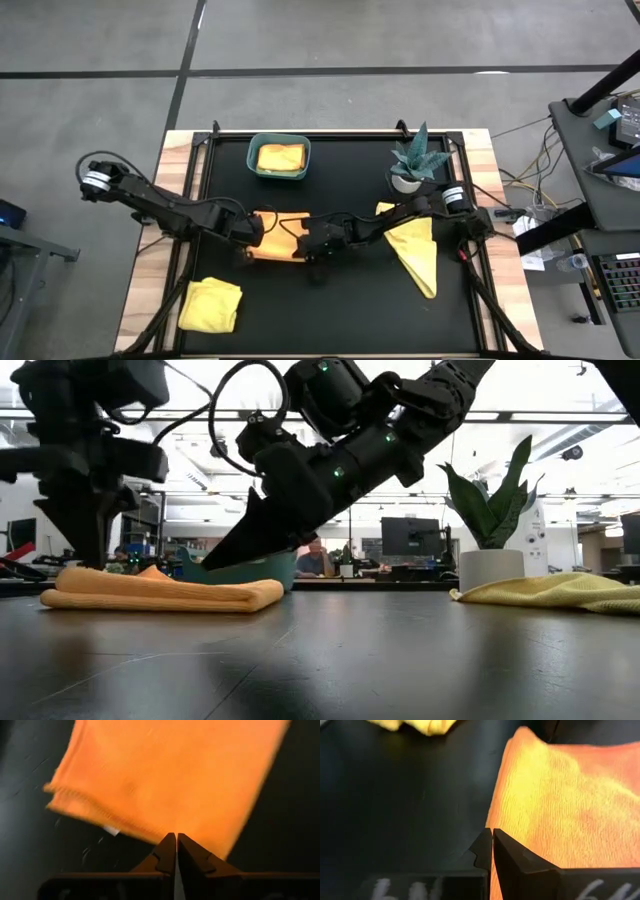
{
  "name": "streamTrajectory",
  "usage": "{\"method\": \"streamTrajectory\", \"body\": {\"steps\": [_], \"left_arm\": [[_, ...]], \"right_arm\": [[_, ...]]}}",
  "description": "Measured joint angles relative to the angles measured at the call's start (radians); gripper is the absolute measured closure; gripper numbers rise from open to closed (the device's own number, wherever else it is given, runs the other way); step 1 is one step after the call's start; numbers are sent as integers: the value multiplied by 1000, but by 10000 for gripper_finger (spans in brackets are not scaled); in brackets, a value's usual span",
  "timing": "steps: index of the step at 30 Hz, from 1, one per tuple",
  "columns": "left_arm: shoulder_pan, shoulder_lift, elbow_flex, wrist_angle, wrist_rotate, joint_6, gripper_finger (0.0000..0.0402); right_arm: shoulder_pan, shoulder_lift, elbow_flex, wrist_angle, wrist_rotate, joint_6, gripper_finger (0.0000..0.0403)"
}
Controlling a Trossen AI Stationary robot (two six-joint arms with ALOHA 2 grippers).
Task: Fold microfiber towels
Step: Fold the orange microfiber cloth
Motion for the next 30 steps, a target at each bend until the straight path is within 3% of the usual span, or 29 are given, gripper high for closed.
{"method": "streamTrajectory", "body": {"steps": [7, 21, 30], "left_arm": [[-53, 7, -40, 234, 89, 31, 398], [-74, 84, -110, 237, 101, -52, 398], [-74, 64, -84, 226, 190, -52, 398]], "right_arm": [[0, 44, 0, 53, 1, 9, 394], [0, 65, 5, -59, 1, 29, 394], [-5, 12, 2, -212, -1, -41, 394]]}}
